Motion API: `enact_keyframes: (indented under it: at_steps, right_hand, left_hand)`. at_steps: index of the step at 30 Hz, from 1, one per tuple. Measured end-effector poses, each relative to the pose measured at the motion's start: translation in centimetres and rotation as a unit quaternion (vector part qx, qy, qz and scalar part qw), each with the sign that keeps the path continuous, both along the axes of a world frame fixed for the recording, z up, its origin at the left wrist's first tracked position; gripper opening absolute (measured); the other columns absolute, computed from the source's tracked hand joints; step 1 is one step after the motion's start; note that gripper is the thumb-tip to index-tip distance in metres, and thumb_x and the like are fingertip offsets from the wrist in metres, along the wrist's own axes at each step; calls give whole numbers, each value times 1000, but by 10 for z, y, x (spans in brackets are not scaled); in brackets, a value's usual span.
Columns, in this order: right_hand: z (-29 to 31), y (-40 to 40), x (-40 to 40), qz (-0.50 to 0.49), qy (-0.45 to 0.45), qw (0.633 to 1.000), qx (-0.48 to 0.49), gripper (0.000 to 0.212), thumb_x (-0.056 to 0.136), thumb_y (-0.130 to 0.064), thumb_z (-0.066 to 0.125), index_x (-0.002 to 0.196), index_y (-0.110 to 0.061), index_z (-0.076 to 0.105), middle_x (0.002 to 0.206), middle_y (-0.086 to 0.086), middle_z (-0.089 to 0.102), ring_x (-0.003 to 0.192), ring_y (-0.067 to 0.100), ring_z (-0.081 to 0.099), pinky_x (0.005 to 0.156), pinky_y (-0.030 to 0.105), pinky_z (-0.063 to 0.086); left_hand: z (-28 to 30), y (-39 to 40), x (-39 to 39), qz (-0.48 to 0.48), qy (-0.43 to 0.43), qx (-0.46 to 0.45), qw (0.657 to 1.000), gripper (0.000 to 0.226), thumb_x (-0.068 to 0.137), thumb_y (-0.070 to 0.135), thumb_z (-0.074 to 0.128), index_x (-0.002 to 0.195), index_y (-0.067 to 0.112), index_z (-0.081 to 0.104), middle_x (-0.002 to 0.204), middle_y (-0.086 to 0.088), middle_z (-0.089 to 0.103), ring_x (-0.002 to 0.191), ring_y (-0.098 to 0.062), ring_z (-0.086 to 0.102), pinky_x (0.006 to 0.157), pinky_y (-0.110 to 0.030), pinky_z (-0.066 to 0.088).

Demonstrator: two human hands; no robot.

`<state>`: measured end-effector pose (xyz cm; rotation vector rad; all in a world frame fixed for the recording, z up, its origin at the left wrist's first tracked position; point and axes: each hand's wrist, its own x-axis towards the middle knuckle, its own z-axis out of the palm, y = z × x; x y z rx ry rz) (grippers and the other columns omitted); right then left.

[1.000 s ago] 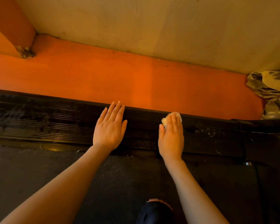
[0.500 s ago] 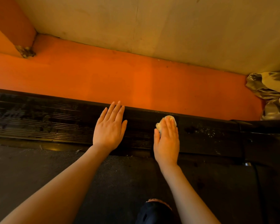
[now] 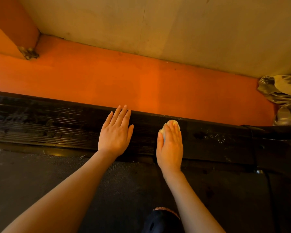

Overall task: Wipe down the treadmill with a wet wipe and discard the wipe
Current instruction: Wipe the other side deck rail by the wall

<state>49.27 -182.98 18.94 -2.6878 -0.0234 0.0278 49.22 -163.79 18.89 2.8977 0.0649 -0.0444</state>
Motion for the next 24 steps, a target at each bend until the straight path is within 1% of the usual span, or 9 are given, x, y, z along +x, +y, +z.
enact_keyframes:
  at_steps: [2, 5, 8, 10, 12, 14, 18, 21, 24]
  right_hand:
    - [1, 10, -3, 7, 8, 1000, 11, 52, 102, -41, 34, 146, -13, 44, 157, 6, 34, 150, 20, 19, 121, 38, 22]
    - [2, 15, -4, 51, 12, 999, 4, 58, 101, -47, 24, 147, -16, 43, 159, 3, 32, 150, 18, 17, 119, 33, 15]
    - [3, 0, 4, 22, -7, 1000, -7, 53, 103, -42, 27, 144, -15, 47, 156, 5, 37, 149, 18, 19, 120, 32, 12]
    - [2, -13, 10, -17, -3, 1000, -10, 50, 103, -39, 31, 142, -13, 49, 155, 6, 38, 150, 19, 19, 121, 33, 14]
    - [2, -15, 9, -31, 4, 999, -9, 51, 102, -38, 35, 145, -11, 46, 157, 7, 35, 150, 20, 18, 122, 39, 22]
    - [3, -5, 4, -14, 7, 1000, 1, 56, 101, -41, 34, 148, -11, 42, 158, 7, 32, 150, 20, 15, 120, 41, 26]
    - [-1, 12, -15, 60, 5, 998, -14, 61, 101, -46, 27, 151, -12, 37, 160, 6, 28, 151, 19, 14, 121, 37, 19]
    - [-7, 0, -23, 5, -2, 999, -41, 60, 102, -44, 26, 152, -12, 35, 160, 5, 28, 151, 18, 15, 122, 41, 22]
    - [-10, -10, -28, -50, -2, 997, -53, 55, 104, -34, 34, 153, -11, 31, 161, 6, 24, 151, 19, 11, 121, 43, 23]
  left_hand:
    - [0, 0, 0, 1, -1, 0, 1000, 62, 102, 46, 17, 152, 12, 29, 161, -6, 20, 150, -18, 10, 121, -36, 6]
    - [0, 0, 0, -1, 0, -1, 1000, 62, 102, 46, 17, 152, 12, 29, 161, -5, 20, 150, -18, 10, 122, -36, 7]
    - [0, 1, 0, -1, 1, -4, 1000, 62, 102, 46, 16, 152, 12, 30, 161, -5, 20, 150, -18, 10, 122, -37, 7]
    - [0, 0, 0, -2, 2, -4, 1000, 63, 102, 46, 15, 152, 11, 29, 161, -5, 19, 150, -18, 9, 122, -37, 6]
    - [0, 0, 0, -1, 2, -5, 1000, 63, 101, 46, 15, 152, 12, 28, 161, -5, 19, 150, -18, 9, 122, -36, 5]
    - [1, 0, 0, 2, 1, -7, 1000, 63, 101, 46, 15, 152, 12, 29, 161, -5, 19, 150, -18, 9, 122, -36, 5]
    - [2, 0, 0, -1, 2, -10, 1000, 63, 101, 47, 15, 153, 13, 29, 161, -5, 19, 150, -18, 9, 122, -36, 6]
    - [2, 1, -1, -2, 2, -13, 1000, 63, 101, 46, 15, 152, 12, 30, 161, -5, 20, 150, -18, 10, 122, -37, 7]
    - [1, 1, 0, -2, 3, -15, 1000, 63, 101, 46, 15, 152, 12, 30, 161, -6, 20, 150, -19, 10, 122, -38, 8]
